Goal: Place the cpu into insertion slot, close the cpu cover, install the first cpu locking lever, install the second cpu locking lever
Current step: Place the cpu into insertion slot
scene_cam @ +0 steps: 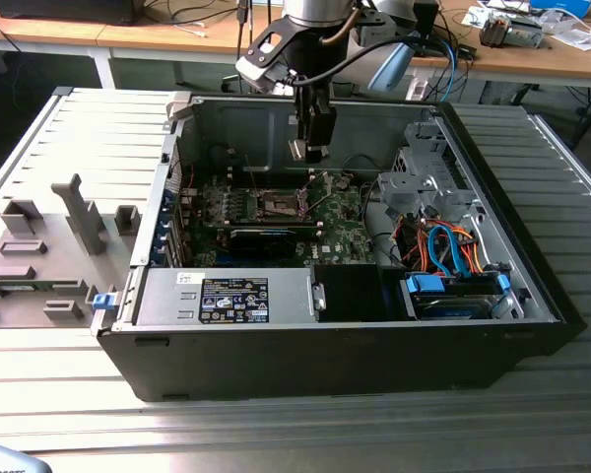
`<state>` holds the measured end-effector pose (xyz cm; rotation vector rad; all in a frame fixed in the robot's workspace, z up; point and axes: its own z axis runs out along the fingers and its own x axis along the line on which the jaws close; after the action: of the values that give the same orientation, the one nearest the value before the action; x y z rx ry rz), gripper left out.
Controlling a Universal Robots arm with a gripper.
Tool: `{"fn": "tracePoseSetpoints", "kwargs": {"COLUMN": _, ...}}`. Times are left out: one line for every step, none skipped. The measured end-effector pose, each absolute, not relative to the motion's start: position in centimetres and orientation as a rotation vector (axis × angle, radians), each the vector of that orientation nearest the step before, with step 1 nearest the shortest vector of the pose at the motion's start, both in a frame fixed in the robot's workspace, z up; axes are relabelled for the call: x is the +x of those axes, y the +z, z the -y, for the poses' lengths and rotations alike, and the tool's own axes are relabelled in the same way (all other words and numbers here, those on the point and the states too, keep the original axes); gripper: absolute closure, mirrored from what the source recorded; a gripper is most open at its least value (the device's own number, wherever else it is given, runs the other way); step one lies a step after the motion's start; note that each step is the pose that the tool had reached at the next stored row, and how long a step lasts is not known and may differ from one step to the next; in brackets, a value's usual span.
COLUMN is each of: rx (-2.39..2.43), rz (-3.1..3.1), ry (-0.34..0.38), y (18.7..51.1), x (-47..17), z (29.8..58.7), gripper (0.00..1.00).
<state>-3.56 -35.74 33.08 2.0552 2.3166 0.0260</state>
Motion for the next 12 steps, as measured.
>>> {"fn": "tracePoseSetpoints", "kwargs": {"rx": 2.057, "rz": -2.315, "ry": 0.026, "y": 33.08, "x": -3.56, "z": 35.74, "gripper": 0.46}}
{"fn": "tracePoseSetpoints", "kwargs": {"rx": 2.059, "rz": -2.314, "ry": 0.026, "y": 33.08, "x": -3.55, "z": 35.74, "gripper": 0.46}}
{"fn": "tracePoseSetpoints", "kwargs": {"rx": 2.06, "rz": -2.312, "ry": 0.026, "y": 33.08, "x": -3.55, "z": 35.74, "gripper": 0.46}}
{"fn": "tracePoseSetpoints", "kwargs": {"rx": 2.062, "rz": -2.311, "ry": 0.026, "y": 33.08, "x": -3.55, "z": 35.74, "gripper": 0.46}}
{"fn": "tracePoseSetpoints", "kwargs": {"rx": 2.063, "rz": -2.309, "ry": 0.026, "y": 33.08, "x": -3.55, "z": 35.74, "gripper": 0.46}}
{"fn": "tracePoseSetpoints", "kwargs": {"rx": 2.065, "rz": -2.308, "ry": 0.026, "y": 33.08, "x": -3.55, "z": 35.74, "gripper": 0.46}}
{"fn": "tracePoseSetpoints", "kwargs": {"rx": 2.066, "rz": -2.307, "ry": 0.026, "y": 33.08, "x": -3.55, "z": 35.74, "gripper": 0.46}}
{"fn": "tracePoseSetpoints", "kwargs": {"rx": 2.067, "rz": -2.306, "ry": 0.026, "y": 33.07, "x": -3.56, "z": 35.74, "gripper": 0.46}}
{"fn": "tracePoseSetpoints", "kwargs": {"rx": 2.069, "rz": -2.304, "ry": 0.026, "y": 33.08, "x": -3.55, "z": 35.74, "gripper": 0.46}}
{"fn": "tracePoseSetpoints", "kwargs": {"rx": 2.07, "rz": -2.303, "ry": 0.026, "y": 33.08, "x": -3.56, "z": 35.74, "gripper": 0.46}}
{"fn": "tracePoseSetpoints", "kwargs": {"rx": 2.071, "rz": -2.303, "ry": 0.026, "y": 33.07, "x": -3.55, "z": 35.74, "gripper": 0.46}}
{"fn": "tracePoseSetpoints", "kwargs": {"rx": 2.072, "rz": -2.301, "ry": 0.026, "y": 33.08, "x": -3.55, "z": 35.74, "gripper": 0.46}}
